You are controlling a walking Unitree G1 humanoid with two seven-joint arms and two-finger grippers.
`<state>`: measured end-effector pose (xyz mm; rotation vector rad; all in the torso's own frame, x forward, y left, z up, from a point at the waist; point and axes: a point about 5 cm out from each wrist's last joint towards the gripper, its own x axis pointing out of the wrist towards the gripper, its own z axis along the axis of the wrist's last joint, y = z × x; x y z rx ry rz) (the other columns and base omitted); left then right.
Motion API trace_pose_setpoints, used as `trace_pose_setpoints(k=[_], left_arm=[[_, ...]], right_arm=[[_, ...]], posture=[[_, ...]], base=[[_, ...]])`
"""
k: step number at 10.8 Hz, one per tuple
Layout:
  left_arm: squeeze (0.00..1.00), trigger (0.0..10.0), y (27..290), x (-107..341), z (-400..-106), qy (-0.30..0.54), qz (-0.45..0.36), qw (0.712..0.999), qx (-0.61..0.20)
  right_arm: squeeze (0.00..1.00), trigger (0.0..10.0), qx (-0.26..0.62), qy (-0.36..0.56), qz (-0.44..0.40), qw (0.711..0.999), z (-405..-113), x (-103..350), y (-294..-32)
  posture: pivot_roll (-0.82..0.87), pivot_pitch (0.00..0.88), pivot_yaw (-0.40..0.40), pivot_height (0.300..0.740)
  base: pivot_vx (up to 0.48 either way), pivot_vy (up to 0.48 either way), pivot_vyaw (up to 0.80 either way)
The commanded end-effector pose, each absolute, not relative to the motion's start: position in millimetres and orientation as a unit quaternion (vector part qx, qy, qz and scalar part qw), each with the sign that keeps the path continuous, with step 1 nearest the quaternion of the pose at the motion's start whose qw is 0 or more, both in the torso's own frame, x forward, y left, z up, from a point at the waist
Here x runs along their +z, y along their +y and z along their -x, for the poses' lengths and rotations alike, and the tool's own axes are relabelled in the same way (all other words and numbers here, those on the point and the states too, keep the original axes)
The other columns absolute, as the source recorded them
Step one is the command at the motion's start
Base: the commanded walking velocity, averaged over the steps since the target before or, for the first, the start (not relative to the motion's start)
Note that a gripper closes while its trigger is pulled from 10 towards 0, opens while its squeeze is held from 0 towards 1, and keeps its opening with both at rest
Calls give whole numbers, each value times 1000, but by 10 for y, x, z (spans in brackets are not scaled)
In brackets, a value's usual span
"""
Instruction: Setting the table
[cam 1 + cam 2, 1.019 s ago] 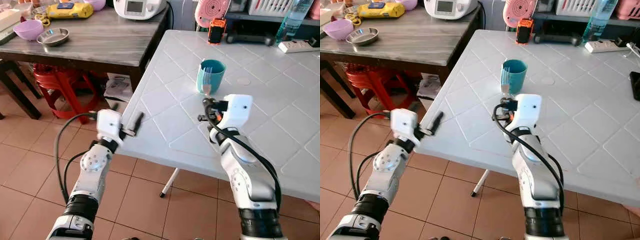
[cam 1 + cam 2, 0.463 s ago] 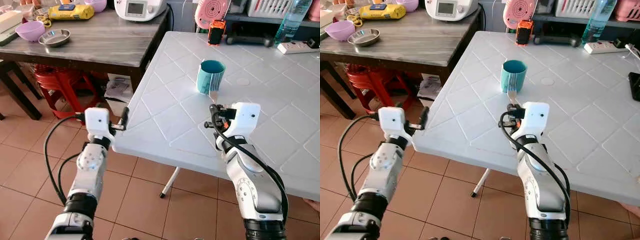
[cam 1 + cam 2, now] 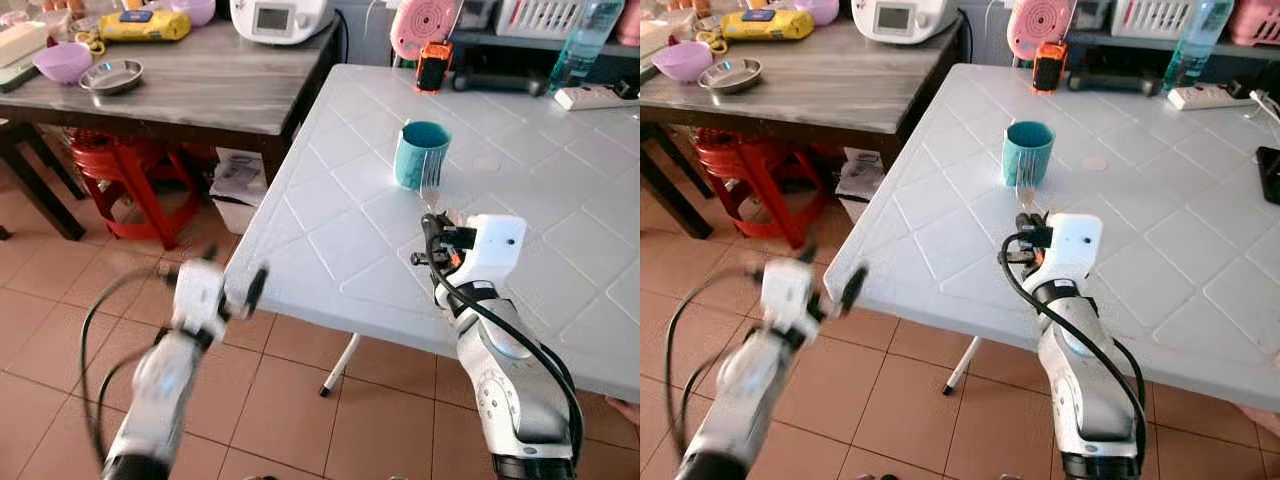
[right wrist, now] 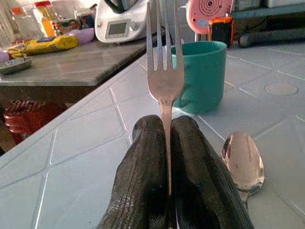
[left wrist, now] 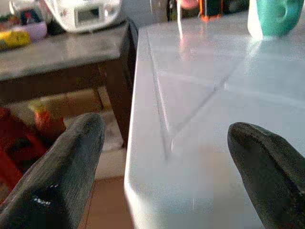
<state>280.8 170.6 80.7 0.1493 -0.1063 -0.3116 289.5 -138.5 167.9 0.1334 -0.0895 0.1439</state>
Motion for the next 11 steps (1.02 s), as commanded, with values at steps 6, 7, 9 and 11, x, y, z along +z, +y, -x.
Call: trace_pose_setpoints(k=[6, 7, 9, 11], left_arm=[[0, 10000, 1710, 768, -2428, -32, -27, 997, -62], [0, 10000, 1692, 840, -2458, -40, -12, 998, -45], [0, 10000, 1629, 929, -2532, -44, -8, 997, -59], [0, 10000, 1639, 1022, -2706, -49, -4, 997, -59]], right_arm=[[0, 10000, 44, -59, -83, 994, -2754, 1713, -1569], [0, 10000, 34, -58, -87, 994, -2743, 1700, -1616], [0, 10000, 35, -52, -92, 994, -2753, 1685, -1604], [0, 10000, 37, -53, -98, 993, -2782, 1694, -1559]], posture=[[-81, 78, 40, 740], [-75, 78, 41, 740], [-77, 77, 46, 740], [-89, 73, 58, 740]], base=[[0, 0, 0], [0, 0, 0], [0, 0, 0], [0, 0, -800]])
